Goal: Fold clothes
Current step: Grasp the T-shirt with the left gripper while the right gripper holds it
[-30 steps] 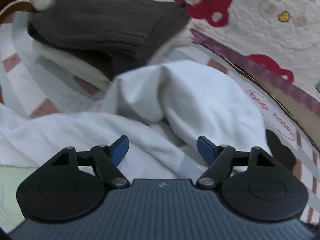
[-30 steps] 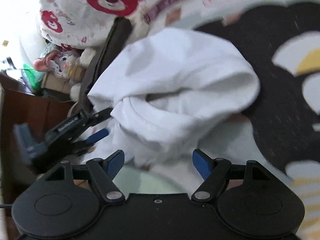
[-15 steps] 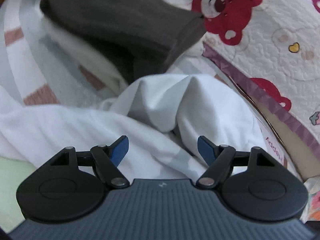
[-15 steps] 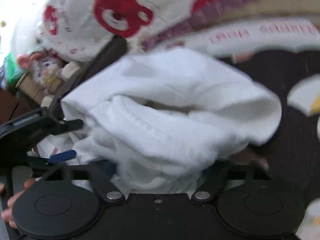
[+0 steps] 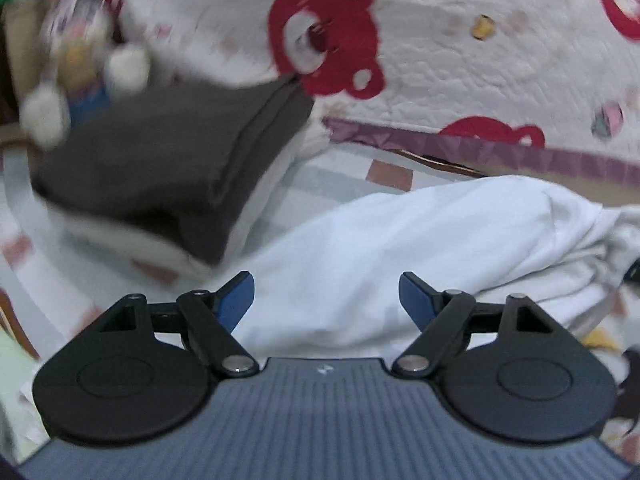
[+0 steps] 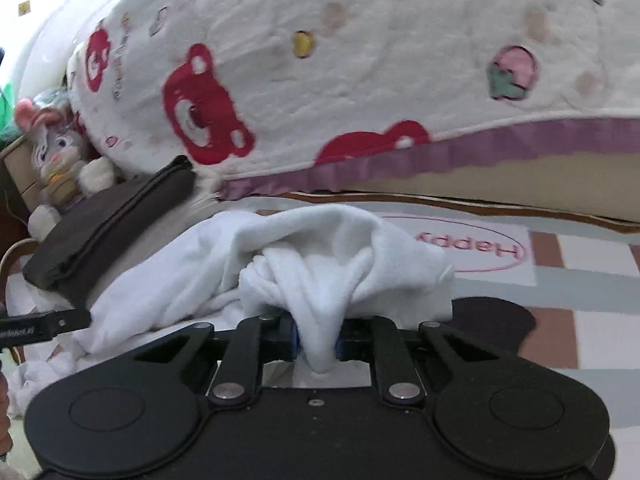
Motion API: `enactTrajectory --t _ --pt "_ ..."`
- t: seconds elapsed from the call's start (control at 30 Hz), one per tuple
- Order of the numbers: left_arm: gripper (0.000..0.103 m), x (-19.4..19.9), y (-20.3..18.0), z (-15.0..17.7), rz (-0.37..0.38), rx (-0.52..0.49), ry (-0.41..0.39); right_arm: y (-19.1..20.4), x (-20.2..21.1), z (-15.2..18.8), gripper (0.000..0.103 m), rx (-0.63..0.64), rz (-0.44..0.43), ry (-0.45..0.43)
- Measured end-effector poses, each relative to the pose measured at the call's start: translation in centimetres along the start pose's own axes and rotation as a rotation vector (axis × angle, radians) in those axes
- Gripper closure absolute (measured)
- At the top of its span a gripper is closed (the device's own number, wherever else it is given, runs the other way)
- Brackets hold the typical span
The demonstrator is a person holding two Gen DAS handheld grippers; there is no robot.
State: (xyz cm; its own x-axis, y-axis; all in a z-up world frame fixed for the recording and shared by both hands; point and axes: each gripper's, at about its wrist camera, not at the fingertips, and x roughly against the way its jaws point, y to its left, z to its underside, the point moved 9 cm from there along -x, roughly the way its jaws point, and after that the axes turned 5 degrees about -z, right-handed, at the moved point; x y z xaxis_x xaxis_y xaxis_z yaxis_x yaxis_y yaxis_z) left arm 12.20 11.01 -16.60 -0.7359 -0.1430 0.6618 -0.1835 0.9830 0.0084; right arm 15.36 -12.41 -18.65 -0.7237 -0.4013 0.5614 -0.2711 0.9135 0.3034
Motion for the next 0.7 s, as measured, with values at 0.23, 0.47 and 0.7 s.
enactTrajectory --t 0.23,0.47,0.7 --pt "0.014 -1.7 -2.7 0.6 0.165 -0.185 0.093 -2.8 -0.8 2.8 0.069 -0.13 -0.077 0.102" --pt "0.009 -6.5 -6.3 1.5 0.096 -0.619 0.089 -6.5 -1.7 5.3 0.032 -0.203 -0.014 0.197" --pt "0.063 -8.6 -5.2 1.1 0.284 -0.3 0.297 -6.7 -6.5 6.8 0.014 -0.191 -0.041 0.191"
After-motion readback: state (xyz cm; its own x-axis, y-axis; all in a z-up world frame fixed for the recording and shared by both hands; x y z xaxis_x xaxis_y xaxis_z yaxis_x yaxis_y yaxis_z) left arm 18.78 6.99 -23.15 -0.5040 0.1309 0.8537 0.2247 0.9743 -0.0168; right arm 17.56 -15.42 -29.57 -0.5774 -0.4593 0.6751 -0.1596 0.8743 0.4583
